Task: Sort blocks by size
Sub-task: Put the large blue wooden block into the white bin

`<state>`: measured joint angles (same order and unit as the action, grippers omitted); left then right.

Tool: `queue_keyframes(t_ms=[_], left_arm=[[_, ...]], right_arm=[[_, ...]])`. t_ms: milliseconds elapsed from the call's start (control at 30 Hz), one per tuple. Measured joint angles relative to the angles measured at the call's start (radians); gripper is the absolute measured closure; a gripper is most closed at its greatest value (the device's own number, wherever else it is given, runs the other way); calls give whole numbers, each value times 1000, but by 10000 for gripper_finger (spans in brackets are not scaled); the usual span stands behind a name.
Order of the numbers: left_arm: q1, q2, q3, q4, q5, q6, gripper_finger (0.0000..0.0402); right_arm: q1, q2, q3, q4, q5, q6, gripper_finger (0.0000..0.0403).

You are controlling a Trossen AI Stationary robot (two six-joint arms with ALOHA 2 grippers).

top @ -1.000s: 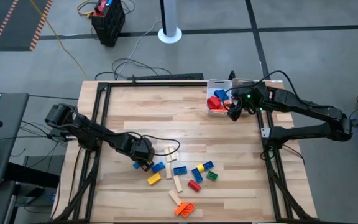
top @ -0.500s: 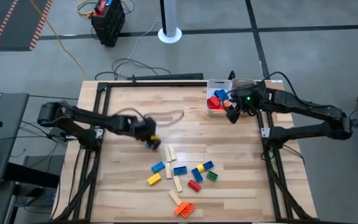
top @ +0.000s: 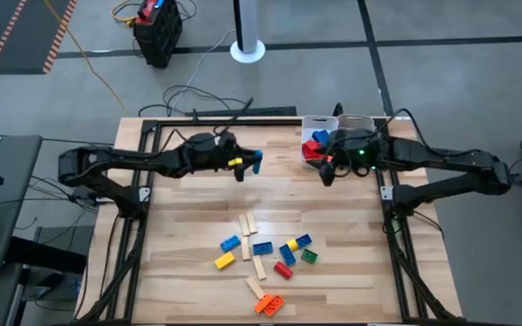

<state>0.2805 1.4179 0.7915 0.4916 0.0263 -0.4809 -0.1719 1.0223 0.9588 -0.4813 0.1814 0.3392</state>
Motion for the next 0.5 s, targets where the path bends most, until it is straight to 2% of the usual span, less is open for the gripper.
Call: queue_keyframes(t_ms=[233,500], left_arm=[[12,97,83,153,25,-1,298],[12,141,203,151,6,63,297]], right_arm=[[28,135,-1,161,-30,-4,153],[14,236,-1,283,-74,4,153]])
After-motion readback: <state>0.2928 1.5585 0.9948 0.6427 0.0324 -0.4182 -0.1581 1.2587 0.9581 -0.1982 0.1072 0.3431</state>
